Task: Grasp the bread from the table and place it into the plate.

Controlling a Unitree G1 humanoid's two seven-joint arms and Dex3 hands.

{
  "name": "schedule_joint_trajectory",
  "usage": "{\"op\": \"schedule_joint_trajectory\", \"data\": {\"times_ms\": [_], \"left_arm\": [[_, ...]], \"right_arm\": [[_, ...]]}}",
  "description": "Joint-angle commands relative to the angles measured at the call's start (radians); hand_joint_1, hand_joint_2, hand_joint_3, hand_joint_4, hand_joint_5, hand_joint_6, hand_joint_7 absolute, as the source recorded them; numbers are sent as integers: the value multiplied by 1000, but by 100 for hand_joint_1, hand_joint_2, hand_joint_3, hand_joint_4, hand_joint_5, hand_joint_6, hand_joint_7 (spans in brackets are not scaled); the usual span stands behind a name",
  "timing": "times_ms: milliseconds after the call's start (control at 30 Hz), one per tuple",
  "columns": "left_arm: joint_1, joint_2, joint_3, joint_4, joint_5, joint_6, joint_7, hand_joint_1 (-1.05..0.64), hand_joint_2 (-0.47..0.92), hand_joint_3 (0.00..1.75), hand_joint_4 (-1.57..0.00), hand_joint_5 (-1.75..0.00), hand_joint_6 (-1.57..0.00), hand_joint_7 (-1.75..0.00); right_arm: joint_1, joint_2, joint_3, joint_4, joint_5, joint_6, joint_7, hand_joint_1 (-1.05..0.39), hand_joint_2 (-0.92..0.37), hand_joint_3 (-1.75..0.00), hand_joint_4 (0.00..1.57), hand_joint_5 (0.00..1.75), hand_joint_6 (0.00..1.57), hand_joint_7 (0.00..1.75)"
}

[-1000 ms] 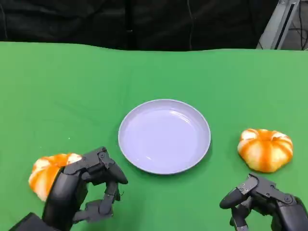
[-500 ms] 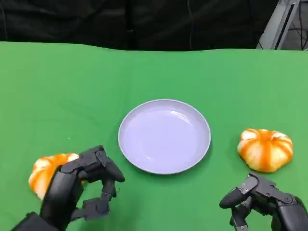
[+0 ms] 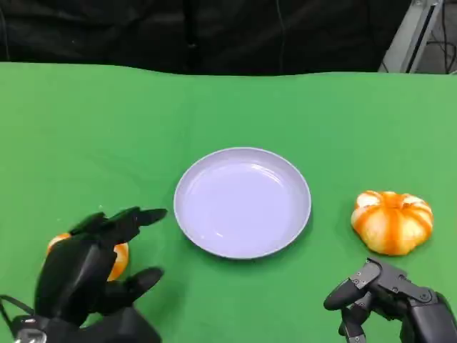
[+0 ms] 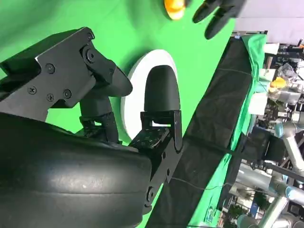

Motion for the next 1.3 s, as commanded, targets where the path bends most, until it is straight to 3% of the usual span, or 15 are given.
{"op": "schedule_joint_trajectory", "data": {"times_ms": [33,133,433,567,733,1067,1133,1167,1200,1233,1300], "left_arm": [[13,70,-65,-70,172,198,-14,-63,92,25,0,-22,-20,-2],[0,95,-115,-87,242,316,-69,-65,92,24,0,-12,-16,-1],[-51,139,-206,-75,268,473,-141,-67,92,23,0,-9,-15,0],[-136,149,-248,17,271,546,-210,-69,92,23,-1,-11,-13,0],[-262,115,-299,203,256,653,-217,-68,92,18,-3,-12,-15,-1],[-286,134,-346,225,211,690,-195,-68,92,16,-3,-13,-16,-1],[-346,127,-339,389,131,585,-157,-59,92,12,-19,-21,-30,-6],[-356,133,-337,437,92,512,-114,-49,92,11,-51,-94,-59,-43],[-360,139,-332,464,56,452,-83,-41,92,15,-71,-142,-66,-99],[-359,145,-332,466,33,418,-69,-38,92,19,-78,-158,-62,-134],[-367,153,-339,479,7,394,-61,-34,92,32,-78,-171,-56,-166]], "right_arm": [[12,1,6,-10,2,-1,-9,0,-50,-119,61,164,71,132],[14,6,15,-16,-1,7,-11,-1,-51,-117,59,165,69,135],[24,12,31,-35,-15,28,-24,-1,-51,-118,58,166,66,142],[18,18,38,-33,-23,35,-32,0,-51,-120,58,166,65,144],[11,25,43,-21,-12,26,-33,1,-49,-121,60,166,66,145],[11,25,43,-20,-11,25,-34,1,-48,-122,60,166,66,144],[11,27,46,-25,-14,33,-34,1,-48,-122,60,165,66,143],[13,28,46,-29,-14,38,-34,1,-48,-122,60,165,66,142],[14,28,47,-32,-15,42,-33,1,-49,-122,60,164,66,141],[13,26,46,-33,-17,41,-33,0,-49,-122,60,164,66,141],[12,24,45,-31,-19,37,-34,0,-49,-121,60,164,66,140]]}}
